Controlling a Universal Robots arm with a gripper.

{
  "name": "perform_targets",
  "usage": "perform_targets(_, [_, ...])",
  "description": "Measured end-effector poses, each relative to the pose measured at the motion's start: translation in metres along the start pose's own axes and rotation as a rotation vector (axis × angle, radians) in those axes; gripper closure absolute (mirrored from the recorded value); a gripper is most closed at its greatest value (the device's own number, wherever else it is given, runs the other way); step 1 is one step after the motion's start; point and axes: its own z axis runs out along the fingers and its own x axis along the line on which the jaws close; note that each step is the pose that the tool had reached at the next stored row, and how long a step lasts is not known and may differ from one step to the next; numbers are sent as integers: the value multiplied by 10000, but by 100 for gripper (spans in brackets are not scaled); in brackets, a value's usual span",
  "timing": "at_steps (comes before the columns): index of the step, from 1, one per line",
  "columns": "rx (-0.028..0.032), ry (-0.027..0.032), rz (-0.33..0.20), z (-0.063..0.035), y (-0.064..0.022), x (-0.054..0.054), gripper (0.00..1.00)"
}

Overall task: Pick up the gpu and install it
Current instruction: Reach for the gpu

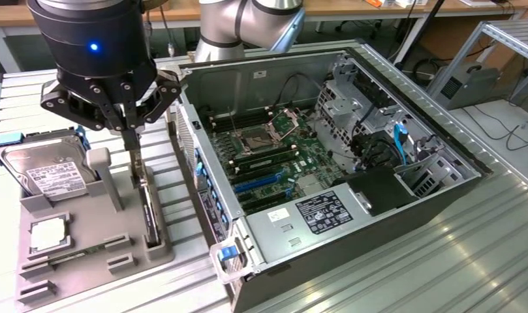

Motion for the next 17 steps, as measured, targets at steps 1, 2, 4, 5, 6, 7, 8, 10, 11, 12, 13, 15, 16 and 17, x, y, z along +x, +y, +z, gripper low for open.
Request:
perform_targets(1, [0, 0, 2, 0, -3, 1, 89])
perform_targets(2, [0, 0, 2, 0, -3, 1, 89])
perform_targets(4, [0, 0, 0, 0, -3, 0, 89])
perform_targets(5, [0, 0, 0, 0, -3, 0, 89])
perform_targets(6, [0, 0, 0, 0, -3, 0, 89])
perform_targets(7, [0, 0, 0, 0, -3, 0, 89])
perform_targets(8, [0, 0, 0, 0, -3, 0, 89])
perform_targets(10, [-1, -1, 0, 3, -5, 2, 89])
perform_targets(11, [-1, -1, -1, 5, -6, 4, 89])
perform_targets(12, [0, 0, -1, 8, -6, 8, 89])
perform_targets(13, [1, 0, 0, 10, -6, 12, 89])
perform_targets(15, [0, 0, 0, 17, -7, 20, 89])
perform_targets(16, [0, 0, 1, 21, -7, 25, 89])
perform_targets(17, [-2, -2, 0, 32, -8, 31, 89])
